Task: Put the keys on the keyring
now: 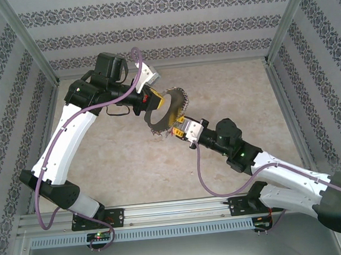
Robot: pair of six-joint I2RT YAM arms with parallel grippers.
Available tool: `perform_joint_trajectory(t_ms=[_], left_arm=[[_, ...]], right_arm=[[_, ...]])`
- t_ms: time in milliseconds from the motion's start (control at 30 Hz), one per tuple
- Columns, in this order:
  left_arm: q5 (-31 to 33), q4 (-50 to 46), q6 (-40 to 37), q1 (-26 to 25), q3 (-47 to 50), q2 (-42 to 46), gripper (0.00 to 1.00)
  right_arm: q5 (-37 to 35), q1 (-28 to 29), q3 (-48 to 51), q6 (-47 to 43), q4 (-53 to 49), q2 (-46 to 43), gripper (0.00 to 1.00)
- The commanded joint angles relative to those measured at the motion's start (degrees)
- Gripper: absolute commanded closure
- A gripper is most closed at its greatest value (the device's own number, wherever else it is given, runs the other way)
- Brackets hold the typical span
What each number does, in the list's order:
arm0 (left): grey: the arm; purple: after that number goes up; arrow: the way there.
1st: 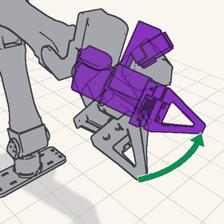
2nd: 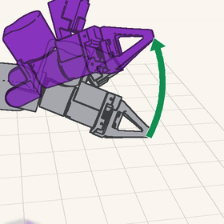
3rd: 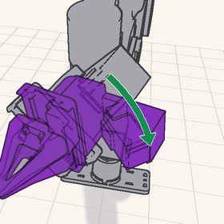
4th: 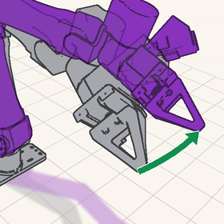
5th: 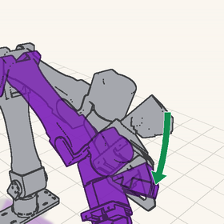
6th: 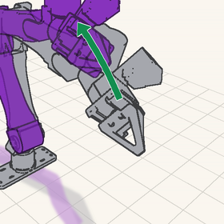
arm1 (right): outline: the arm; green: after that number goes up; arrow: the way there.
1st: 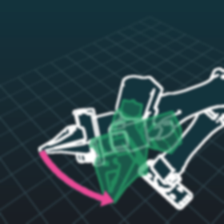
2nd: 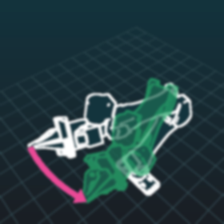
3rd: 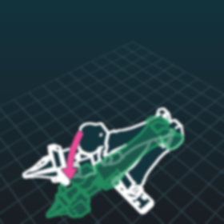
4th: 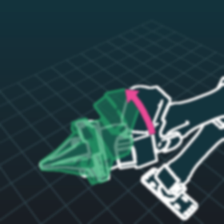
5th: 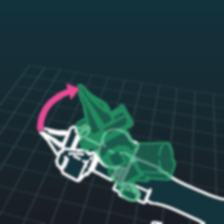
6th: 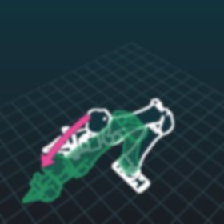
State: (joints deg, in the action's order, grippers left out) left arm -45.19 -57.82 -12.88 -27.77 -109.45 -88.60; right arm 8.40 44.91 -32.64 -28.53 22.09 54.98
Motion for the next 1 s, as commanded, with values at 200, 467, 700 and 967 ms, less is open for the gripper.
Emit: perform_joint_trajectory(t_ms=[200,467,700,967], left_arm=[[-1.9,0.3,-0.4,-0.7,0.3,1.7,1.0],[-1.8,0.1,-0.4,-0.7,0.3,1.6,1.0],[-1.7,0.1,-0.4,-0.9,0.4,1.6,1.0],[-1.4,-0.2,-0.5,-0.8,0.3,1.7,1.0]], right_arm=[[2.1,-0.4,0.3,-1.0,-1.9,-2.1,0.72],[2.0,-0.5,0.0,-0.6,-1.6,-1.9,0.77],[1.1,-0.6,0.1,-0.9,-1.6,-2.2,0.77],[1.3,-0.7,0.3,-1.4,-2.3,-2.6,0.74]])
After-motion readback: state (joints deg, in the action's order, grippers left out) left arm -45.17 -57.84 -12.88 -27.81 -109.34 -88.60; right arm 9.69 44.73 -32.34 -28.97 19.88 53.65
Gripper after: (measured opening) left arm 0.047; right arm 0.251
